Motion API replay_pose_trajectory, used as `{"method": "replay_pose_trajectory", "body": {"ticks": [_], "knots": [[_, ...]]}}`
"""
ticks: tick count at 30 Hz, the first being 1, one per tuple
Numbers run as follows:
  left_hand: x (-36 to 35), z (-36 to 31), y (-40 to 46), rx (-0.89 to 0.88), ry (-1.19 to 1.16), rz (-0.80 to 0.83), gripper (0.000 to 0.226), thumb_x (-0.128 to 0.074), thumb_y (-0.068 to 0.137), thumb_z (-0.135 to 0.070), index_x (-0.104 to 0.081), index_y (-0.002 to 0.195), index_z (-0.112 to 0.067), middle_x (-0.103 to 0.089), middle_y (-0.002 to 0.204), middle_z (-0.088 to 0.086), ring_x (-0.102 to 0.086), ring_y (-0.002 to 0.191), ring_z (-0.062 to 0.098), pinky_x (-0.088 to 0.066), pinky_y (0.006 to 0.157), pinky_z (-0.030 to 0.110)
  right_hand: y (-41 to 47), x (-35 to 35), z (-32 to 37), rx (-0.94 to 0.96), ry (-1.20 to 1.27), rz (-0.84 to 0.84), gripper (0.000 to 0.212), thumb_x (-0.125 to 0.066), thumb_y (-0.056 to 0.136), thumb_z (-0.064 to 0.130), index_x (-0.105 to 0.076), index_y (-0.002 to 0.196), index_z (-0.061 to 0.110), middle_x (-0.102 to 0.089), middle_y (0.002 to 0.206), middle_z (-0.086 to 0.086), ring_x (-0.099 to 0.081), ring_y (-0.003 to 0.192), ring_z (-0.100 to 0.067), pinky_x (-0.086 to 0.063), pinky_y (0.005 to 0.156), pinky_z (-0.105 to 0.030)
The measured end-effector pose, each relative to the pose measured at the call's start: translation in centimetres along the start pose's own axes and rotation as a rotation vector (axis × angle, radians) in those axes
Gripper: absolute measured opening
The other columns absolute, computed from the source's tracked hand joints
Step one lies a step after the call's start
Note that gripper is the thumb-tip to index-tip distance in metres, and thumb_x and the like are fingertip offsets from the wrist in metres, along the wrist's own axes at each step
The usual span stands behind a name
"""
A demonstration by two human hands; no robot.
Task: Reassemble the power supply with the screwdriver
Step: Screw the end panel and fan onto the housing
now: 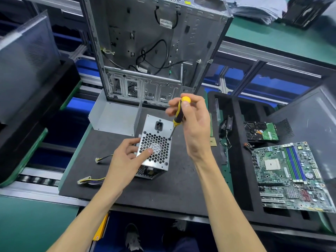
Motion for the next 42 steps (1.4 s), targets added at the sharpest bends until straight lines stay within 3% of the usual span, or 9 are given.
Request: {"method": "replay_pose_trajectory", "body": {"ticks": [4,8,12,17,24,28,33,36,42], "knots": [[0.0,0.0,0.0,-0.001,-0.001,-0.001,0.044,-0.081,0.082,-0.037,-0.061,0.121,-0.031,-0.076,0.096,-0.011,-0.074,0.089,0.008,-0.051,0.075,0.025,-0.1,0.4,-0.3,0.004,0.004,-0.01,0.007,-0.052,0.101,0.014,-0.05,0.107,0.014,-0.054,0.071,0.006,-0.047,0.065,-0.012,-0.041,0.062,-0.023],[0.0,0.1,0.0,0.006,-0.012,-0.003,0.046,-0.081,0.082,-0.035,-0.061,0.123,-0.029,-0.077,0.096,-0.008,-0.075,0.09,0.01,-0.052,0.079,0.027,-0.1,0.5,-0.5,-0.022,0.041,0.032,0.036,-0.035,0.104,0.027,-0.063,0.124,0.014,-0.045,0.072,0.002,-0.038,0.068,-0.016,-0.033,0.065,-0.029],[-0.1,0.1,0.0,0.011,-0.011,-0.002,0.045,-0.081,0.082,-0.035,-0.06,0.122,-0.03,-0.077,0.095,-0.011,-0.074,0.089,0.008,-0.051,0.076,0.026,0.0,-0.1,-0.4,-0.064,0.065,0.111,0.038,-0.037,0.101,0.035,-0.068,0.112,0.017,-0.053,0.08,0.003,-0.045,0.074,-0.016,-0.033,0.069,-0.035],[0.0,-0.1,-0.1,0.003,0.011,-0.011,0.045,-0.081,0.081,-0.038,-0.06,0.121,-0.032,-0.077,0.096,-0.01,-0.074,0.089,0.006,-0.05,0.075,0.024,0.0,-0.1,0.2,-0.007,-0.012,0.061,0.025,-0.038,0.106,0.023,-0.062,0.106,0.014,-0.072,0.096,-0.003,-0.067,0.089,-0.025,-0.045,0.077,-0.062],[0.1,-0.1,-0.2,0.005,0.015,-0.02,0.048,-0.081,0.081,-0.038,-0.06,0.123,-0.031,-0.077,0.096,-0.007,-0.074,0.092,0.009,-0.053,0.083,0.029,0.0,-0.1,1.0,0.055,-0.047,0.047,0.017,-0.044,0.107,0.016,-0.061,0.109,0.011,-0.076,0.1,-0.006,-0.075,0.094,-0.028,-0.048,0.064,-0.038],[0.2,-0.2,-0.3,0.009,0.01,-0.022,0.047,-0.081,0.081,-0.037,-0.06,0.123,-0.031,-0.077,0.095,-0.008,-0.074,0.09,0.008,-0.052,0.081,0.027,0.3,-0.2,1.1,0.114,-0.043,0.058,0.012,-0.05,0.105,0.009,-0.062,0.109,0.007,-0.076,0.101,-0.014,-0.075,0.096,-0.03,-0.055,0.071,-0.024],[0.0,0.1,-0.3,0.059,-0.03,-0.007,0.047,-0.081,0.083,-0.035,-0.058,0.124,-0.03,-0.078,0.097,-0.009,-0.074,0.092,0.006,-0.051,0.085,0.033,0.4,0.1,0.8,0.13,-0.06,-0.011,0.012,-0.056,0.101,0.02,-0.063,0.104,0.01,-0.075,0.088,-0.008,-0.076,0.081,-0.026,-0.053,0.063,-0.023],[-0.4,0.5,-0.2,0.128,-0.055,0.046,0.043,-0.079,0.084,-0.037,-0.062,0.122,-0.03,-0.078,0.101,-0.013,-0.072,0.092,0.001,-0.053,0.089,0.035,0.8,0.5,0.0,0.003,0.017,-0.028,0.016,-0.05,0.093,0.025,-0.06,0.087,0.014,-0.059,0.063,-0.003,-0.055,0.053,-0.019,-0.041,0.053,-0.028],[-0.8,0.1,0.1,0.155,-0.082,0.157,0.028,-0.075,0.09,-0.031,-0.069,0.117,-0.027,-0.078,0.107,-0.008,-0.072,0.105,0.011,-0.046,0.109,0.046,2.4,-0.3,-0.4,-0.23,0.021,0.317,0.035,-0.035,0.083,0.026,-0.058,0.057,0.02,-0.045,0.049,0.0,-0.04,0.052,-0.02,-0.029,0.057,-0.034]]}}
Point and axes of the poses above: each hand's wrist, its own y-axis towards the middle knuckle, its own x-axis out of the back of the hand, z = x × y, the point moved 7 cm from there along y, towards the middle knuckle
